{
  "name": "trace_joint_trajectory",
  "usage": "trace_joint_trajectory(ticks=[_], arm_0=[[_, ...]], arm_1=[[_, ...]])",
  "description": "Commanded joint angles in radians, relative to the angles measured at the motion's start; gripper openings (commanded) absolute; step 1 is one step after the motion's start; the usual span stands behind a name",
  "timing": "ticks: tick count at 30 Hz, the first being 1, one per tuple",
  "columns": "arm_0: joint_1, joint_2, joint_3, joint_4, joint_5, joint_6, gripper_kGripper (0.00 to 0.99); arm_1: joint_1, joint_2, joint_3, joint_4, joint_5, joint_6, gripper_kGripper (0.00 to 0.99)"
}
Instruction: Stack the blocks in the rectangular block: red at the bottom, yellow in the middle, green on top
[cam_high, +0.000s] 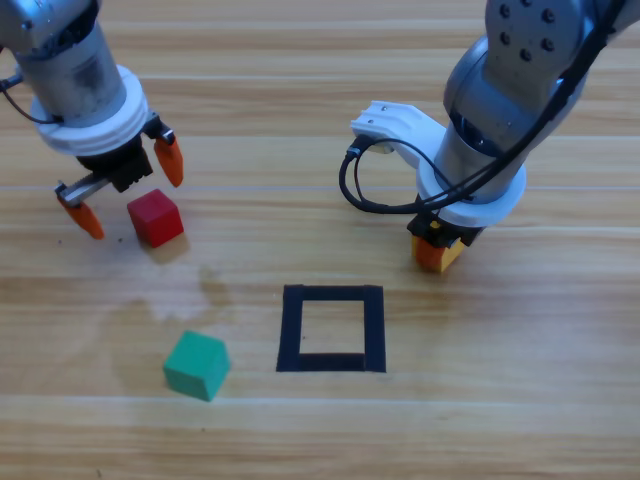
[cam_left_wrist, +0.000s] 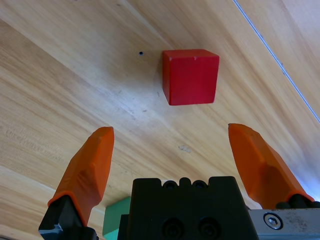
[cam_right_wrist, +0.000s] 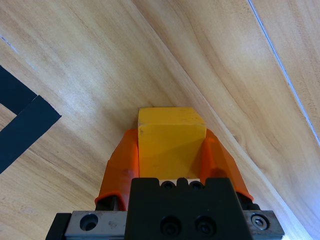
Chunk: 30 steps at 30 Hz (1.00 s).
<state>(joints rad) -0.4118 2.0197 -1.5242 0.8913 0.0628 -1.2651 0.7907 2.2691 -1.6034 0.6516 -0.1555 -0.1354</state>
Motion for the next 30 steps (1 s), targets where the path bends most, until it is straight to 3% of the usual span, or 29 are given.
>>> trace_joint_trajectory(ticks=[1, 4, 7, 11, 15, 23, 30], arm_0=[[0.028, 0.083, -0.017, 0.009, 0.019, -0.020, 0.971], [0.033, 0.100, -0.020, 0.009, 0.020, -0.020, 0.971], [0.033, 0.122, -0.036, 0.009, 0.020, -0.017, 0.971], [0.033, 0.148, -0.063, 0.009, 0.019, -0.013, 0.971], [0.033, 0.172, -0.082, 0.009, 0.015, -0.010, 0.971], [0.034, 0.201, -0.091, 0.008, 0.015, 0.000, 0.965], [0.039, 0.226, -0.096, 0.005, 0.015, 0.016, 0.874]], arm_1=[[-0.044, 0.023, 0.028, 0.063, 0.013, 0.022, 0.000], [-0.031, -0.046, 0.074, 0.065, -0.002, 0.062, 0.000], [-0.045, -0.108, 0.091, 0.094, 0.028, 0.148, 0.000], [-0.100, -0.191, 0.123, 0.157, 0.162, 0.269, 0.000], [-0.096, -0.281, 0.194, 0.154, 0.163, 0.375, 0.000], [-0.054, -0.293, 0.240, 0.137, 0.160, 0.476, 0.000], [-0.028, -0.293, 0.263, 0.105, 0.160, 0.479, 0.000]])
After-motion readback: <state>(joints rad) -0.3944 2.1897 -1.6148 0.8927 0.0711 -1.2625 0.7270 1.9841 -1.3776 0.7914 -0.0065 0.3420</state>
